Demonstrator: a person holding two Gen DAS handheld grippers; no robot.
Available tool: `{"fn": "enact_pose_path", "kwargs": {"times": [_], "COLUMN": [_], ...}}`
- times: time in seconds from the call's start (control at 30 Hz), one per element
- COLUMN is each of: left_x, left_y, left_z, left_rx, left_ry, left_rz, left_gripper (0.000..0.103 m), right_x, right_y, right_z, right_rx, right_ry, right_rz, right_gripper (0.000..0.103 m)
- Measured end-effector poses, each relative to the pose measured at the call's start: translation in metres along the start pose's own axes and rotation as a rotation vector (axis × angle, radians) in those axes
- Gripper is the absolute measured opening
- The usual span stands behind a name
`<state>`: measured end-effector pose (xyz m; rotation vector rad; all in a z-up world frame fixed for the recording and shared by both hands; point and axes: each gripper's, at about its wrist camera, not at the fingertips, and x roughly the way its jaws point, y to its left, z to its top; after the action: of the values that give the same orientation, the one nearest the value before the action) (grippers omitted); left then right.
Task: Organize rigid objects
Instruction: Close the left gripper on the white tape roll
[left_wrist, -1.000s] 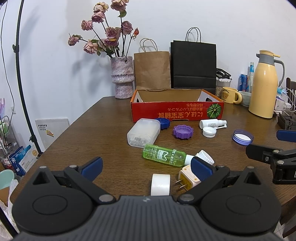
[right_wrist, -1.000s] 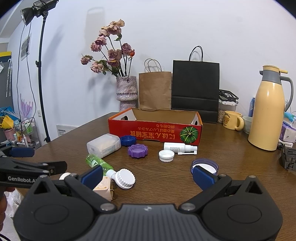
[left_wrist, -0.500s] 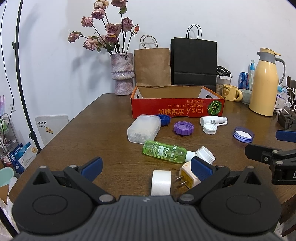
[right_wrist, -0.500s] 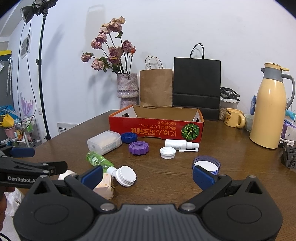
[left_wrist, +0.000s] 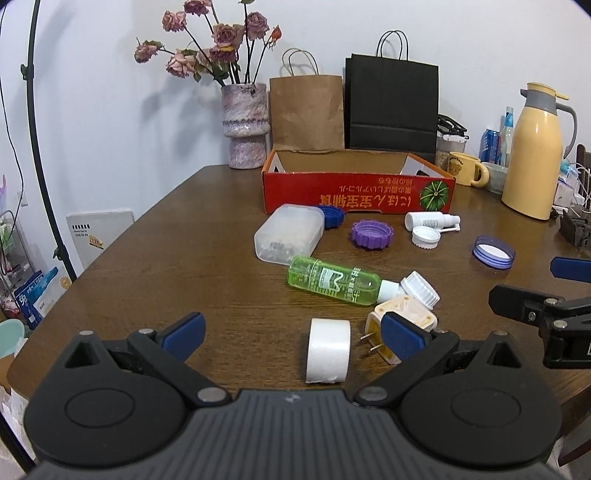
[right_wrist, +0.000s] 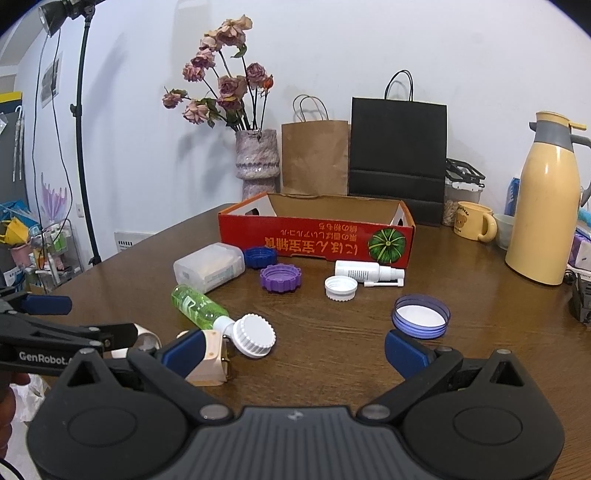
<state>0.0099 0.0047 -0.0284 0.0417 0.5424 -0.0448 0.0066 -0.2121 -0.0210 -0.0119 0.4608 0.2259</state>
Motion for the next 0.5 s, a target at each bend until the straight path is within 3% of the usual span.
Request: {"fn": "enact_pose_path", "kwargs": {"times": [0.5], "left_x": [0.024], "left_y": [0.003], "left_z": [-0.007], "left_rx": [-0.015], "left_ry": [0.064], "left_rz": [-0.012], "left_gripper": [0.103], "right_x": [0.018], "right_y": [0.003], "right_z": [-0.007], "right_rx": [-0.003], "right_ry": [0.058], "right_rz": [0.006], "right_gripper": [0.103]}}
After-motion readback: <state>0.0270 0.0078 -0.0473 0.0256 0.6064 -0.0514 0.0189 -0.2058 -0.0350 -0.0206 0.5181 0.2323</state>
